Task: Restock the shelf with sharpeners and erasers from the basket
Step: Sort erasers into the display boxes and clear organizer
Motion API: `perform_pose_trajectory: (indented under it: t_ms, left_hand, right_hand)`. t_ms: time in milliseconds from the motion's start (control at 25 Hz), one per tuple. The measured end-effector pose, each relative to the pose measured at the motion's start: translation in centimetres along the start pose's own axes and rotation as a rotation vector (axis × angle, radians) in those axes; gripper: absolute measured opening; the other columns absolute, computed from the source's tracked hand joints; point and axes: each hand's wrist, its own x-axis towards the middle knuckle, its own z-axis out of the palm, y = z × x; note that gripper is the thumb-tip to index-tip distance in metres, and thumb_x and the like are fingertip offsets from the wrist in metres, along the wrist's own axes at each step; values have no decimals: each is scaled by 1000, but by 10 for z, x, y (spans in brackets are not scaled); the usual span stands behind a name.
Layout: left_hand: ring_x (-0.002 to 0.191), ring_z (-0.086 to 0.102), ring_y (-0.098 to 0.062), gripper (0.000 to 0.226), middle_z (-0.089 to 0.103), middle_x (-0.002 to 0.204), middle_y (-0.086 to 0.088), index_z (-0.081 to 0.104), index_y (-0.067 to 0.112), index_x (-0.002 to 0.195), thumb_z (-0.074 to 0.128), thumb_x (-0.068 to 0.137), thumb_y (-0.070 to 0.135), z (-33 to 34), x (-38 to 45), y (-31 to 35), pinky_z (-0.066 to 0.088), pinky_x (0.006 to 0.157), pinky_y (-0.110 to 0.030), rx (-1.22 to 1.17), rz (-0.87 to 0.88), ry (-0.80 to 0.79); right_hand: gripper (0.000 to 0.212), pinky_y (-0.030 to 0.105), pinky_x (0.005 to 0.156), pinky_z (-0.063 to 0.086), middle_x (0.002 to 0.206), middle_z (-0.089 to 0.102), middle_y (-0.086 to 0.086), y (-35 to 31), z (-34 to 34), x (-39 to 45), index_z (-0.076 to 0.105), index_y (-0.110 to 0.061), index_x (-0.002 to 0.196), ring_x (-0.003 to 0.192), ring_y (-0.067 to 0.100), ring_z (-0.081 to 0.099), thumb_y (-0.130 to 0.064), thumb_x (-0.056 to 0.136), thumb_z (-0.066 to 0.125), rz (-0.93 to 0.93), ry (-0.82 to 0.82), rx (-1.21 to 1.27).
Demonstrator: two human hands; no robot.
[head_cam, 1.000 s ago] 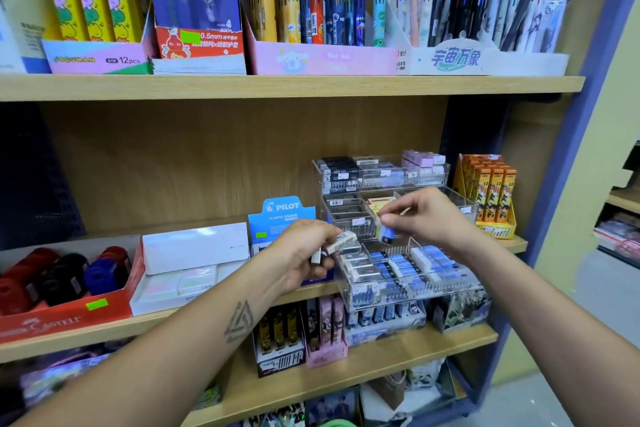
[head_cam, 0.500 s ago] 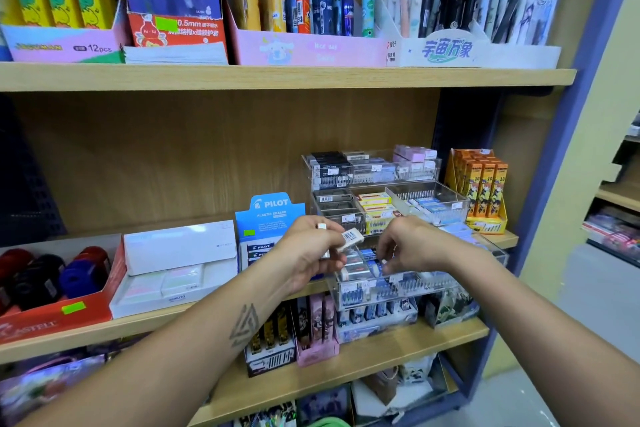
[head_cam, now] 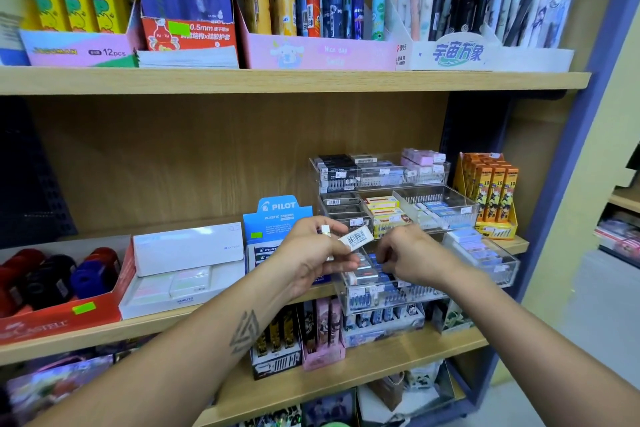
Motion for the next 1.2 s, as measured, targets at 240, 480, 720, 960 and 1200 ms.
perform_pose_trajectory:
  t_ms: [240, 480, 720, 960, 1200]
  left_hand:
    - [80, 73, -42, 34, 65, 96, -28, 53, -3, 112, 60, 84, -22, 2, -5, 8, 63, 60, -36, 23, 23, -71]
    - [80, 72, -42, 31, 64, 89, -23, 50, -1, 106, 63, 84, -19, 18, 8, 46, 63, 62, -38, 182, 107, -79]
    - [41, 57, -9, 21, 61, 72, -11, 59, -4, 107, 69, 88, -4, 27, 49, 101, 50, 42, -17, 443, 198, 26]
    - [73, 64, -19, 32, 64, 100, -15, 65, 3, 116, 68, 86, -8, 15, 86, 112, 57, 59, -19, 561, 276, 49]
    - [71, 62, -17, 22, 70, 99, -9, 65, 16, 92, 82, 79, 10, 2, 109, 100, 57, 69, -39, 715, 458, 112]
  right_hand:
    - [14, 32, 66, 57, 80, 71, 2, -5, -23, -4, 73, -15, 100, 66, 17, 65, -13, 97, 60, 119, 171, 623]
    - [22, 29, 61, 56, 77, 67, 19, -8, -56, -1, 69, 9, 90, 61, 22, 66, -11, 85, 75, 187, 73, 1271]
    - [16, 40, 76, 59, 85, 73, 10, 30, -78, 51, 72, -13, 84, 80, 23, 70, -16, 75, 85, 197, 588, 768]
    - [15, 10, 58, 38, 77, 67, 0, 33, -84, 120, 74, -13, 91, 79, 14, 65, -18, 79, 82, 161, 562, 429]
    - [11, 20, 73, 43, 94, 76, 1, 44, -70, 144, 79, -18, 92, 89, 16, 68, -24, 83, 79, 190, 509, 366]
